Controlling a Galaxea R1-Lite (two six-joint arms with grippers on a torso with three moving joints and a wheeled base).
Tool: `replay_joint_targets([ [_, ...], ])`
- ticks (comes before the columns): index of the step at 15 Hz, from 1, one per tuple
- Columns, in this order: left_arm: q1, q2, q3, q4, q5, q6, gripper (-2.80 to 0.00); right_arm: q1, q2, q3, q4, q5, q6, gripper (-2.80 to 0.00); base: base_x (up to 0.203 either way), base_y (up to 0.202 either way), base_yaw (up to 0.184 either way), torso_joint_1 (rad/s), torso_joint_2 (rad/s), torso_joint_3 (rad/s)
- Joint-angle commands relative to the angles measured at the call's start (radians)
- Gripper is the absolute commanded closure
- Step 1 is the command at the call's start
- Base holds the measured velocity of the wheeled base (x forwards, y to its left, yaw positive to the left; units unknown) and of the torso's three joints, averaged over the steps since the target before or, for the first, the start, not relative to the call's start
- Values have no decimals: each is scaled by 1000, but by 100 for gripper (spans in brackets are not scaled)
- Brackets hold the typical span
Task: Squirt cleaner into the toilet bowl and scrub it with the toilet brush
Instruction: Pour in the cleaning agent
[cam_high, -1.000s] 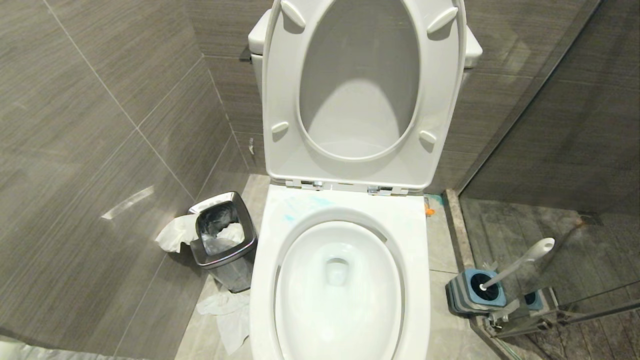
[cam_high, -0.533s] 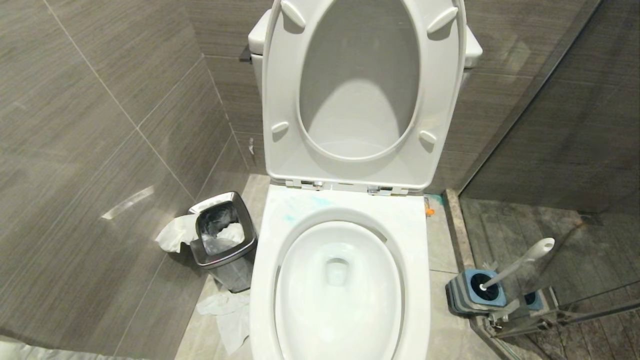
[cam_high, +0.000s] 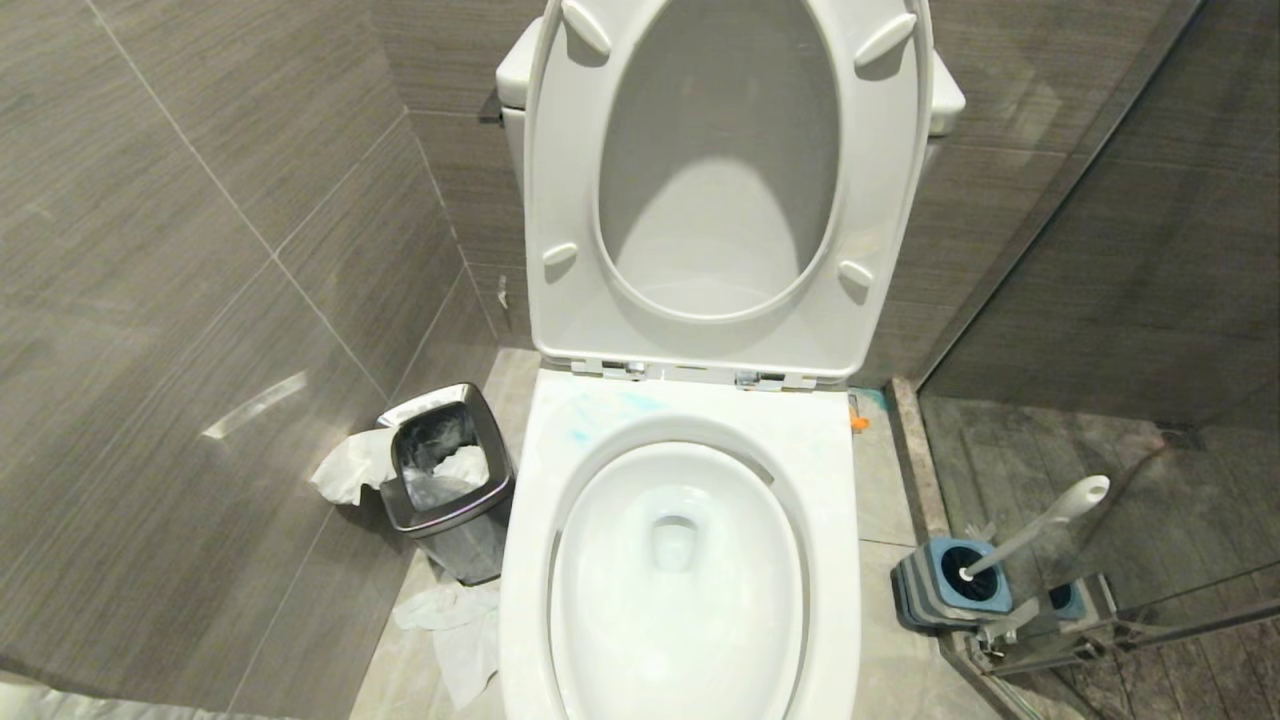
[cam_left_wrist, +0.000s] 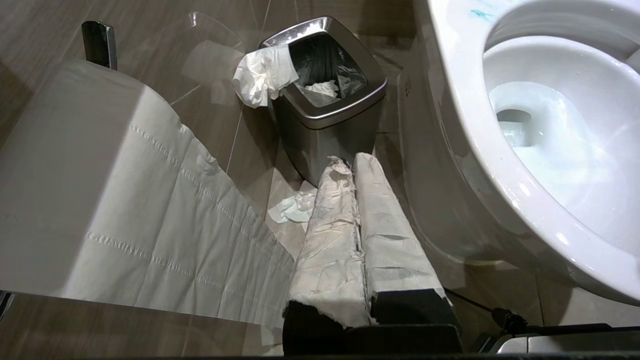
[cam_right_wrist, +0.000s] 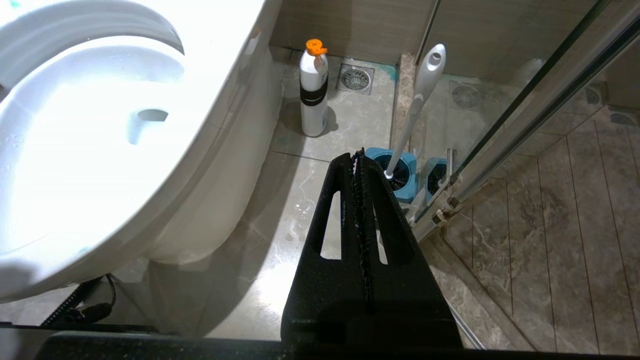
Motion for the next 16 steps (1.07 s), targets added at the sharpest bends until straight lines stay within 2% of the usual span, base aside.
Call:
replay_joint_targets([
  [1, 0, 2, 0, 0, 0, 0, 0, 2, 0, 0, 0, 0, 0, 0, 0, 0, 0, -2, -2, -93],
  [16, 0, 2, 0, 0, 0, -1, 0, 0, 0, 0, 0, 0, 0, 0, 0, 0, 0, 5, 4, -189],
])
